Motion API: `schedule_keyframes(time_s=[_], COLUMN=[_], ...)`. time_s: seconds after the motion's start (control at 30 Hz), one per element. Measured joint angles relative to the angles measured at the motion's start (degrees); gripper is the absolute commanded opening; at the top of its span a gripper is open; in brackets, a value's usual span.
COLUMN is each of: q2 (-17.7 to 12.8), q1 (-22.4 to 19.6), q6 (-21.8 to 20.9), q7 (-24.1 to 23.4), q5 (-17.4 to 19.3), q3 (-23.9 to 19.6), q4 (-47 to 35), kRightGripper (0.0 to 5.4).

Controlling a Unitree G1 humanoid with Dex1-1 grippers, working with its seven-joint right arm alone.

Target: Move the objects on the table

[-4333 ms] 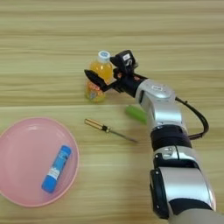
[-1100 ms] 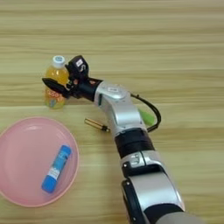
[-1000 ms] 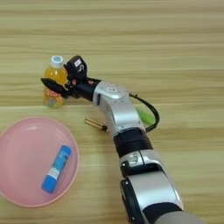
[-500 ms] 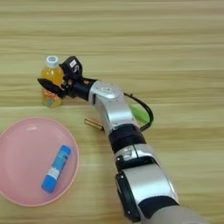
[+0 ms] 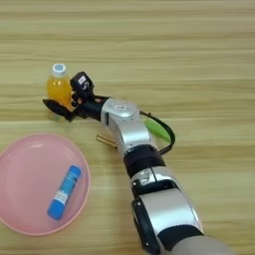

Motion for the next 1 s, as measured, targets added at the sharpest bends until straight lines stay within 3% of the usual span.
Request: schedule_keyframes(time_s=[0.17, 0.53, 1.0], q2=[0.0, 0.1, 0.9], q1=[0.0, 0.0, 0.0], q6=[0.0, -0.2, -4.8], q7=[0.0, 0.2, 0.6], q5=[-0.3, -0.1, 4.3], q3=[-0.1, -0.9, -4.1], q4=[0.0, -1.0, -7.8], kRightGripper=[5.37, 5.37, 5.37])
